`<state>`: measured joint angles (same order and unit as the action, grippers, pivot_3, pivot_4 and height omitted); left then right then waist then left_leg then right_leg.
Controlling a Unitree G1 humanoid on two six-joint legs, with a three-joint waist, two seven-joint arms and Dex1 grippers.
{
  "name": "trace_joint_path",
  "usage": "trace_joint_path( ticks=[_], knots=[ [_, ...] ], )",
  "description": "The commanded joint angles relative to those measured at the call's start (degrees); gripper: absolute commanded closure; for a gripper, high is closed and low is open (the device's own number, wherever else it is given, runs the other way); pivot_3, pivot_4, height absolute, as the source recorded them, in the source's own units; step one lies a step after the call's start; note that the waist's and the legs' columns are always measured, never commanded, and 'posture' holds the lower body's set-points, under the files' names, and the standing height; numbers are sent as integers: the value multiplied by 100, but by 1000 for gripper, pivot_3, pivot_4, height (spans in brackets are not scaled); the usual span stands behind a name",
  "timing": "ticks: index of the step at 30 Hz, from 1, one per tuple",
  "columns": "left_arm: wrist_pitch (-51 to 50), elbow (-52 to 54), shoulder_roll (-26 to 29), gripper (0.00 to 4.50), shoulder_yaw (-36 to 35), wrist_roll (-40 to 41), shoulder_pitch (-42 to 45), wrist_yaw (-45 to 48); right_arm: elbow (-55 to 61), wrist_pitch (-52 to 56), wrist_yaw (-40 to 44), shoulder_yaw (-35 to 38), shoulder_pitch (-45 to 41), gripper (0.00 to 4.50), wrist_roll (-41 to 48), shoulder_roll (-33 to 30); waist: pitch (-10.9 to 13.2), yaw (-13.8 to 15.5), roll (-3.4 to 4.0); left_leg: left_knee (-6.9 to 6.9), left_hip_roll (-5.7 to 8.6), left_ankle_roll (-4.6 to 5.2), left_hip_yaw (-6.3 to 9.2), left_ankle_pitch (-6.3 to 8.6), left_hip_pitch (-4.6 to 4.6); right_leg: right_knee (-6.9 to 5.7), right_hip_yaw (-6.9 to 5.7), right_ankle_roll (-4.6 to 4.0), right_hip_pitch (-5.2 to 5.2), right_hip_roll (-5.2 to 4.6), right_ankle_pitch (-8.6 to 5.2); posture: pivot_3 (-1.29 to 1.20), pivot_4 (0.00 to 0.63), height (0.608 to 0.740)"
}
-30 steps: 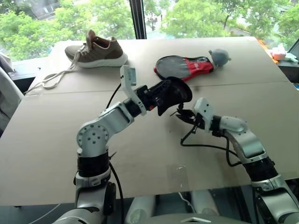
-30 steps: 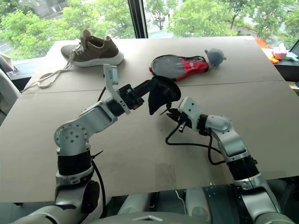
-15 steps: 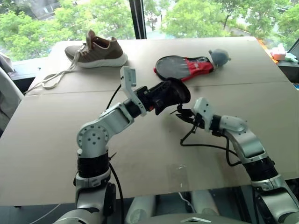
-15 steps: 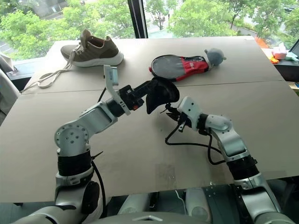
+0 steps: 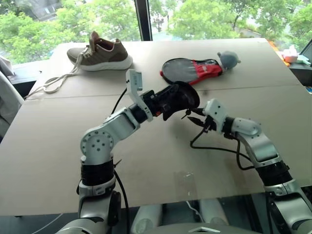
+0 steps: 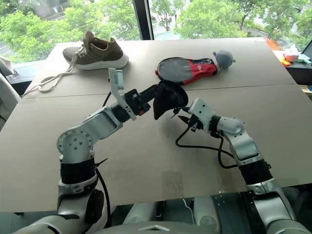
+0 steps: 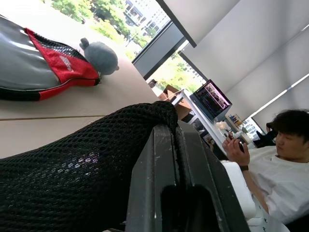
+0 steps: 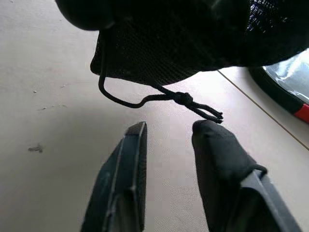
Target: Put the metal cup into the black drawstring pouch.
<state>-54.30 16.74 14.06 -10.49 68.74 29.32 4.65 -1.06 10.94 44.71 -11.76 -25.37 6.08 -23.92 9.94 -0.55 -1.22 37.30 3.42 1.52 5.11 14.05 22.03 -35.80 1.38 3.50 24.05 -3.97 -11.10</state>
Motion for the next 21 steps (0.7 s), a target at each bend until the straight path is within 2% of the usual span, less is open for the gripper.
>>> trace_joint_path(
  ticks=[1,20,21],
  knots=[
    [77,186,-19,4500,32,48,20,63,227,-127,65,53,14,3116,55,-15,0,1,0,0,0,0,0,0,0,0,0,0,0,0,0,0,150,736],
    [90,197,-72,4500,46,37,-10,60,462,-256,424,-35,119,3116,184,60,0,1,0,0,0,0,0,0,0,0,0,0,0,0,0,0,150,736],
    [89,207,-77,4500,47,40,-15,53,455,-249,430,-32,130,3348,182,57,0,1,0,1,0,0,0,0,0,0,0,0,0,0,0,0,150,736]
  ],
)
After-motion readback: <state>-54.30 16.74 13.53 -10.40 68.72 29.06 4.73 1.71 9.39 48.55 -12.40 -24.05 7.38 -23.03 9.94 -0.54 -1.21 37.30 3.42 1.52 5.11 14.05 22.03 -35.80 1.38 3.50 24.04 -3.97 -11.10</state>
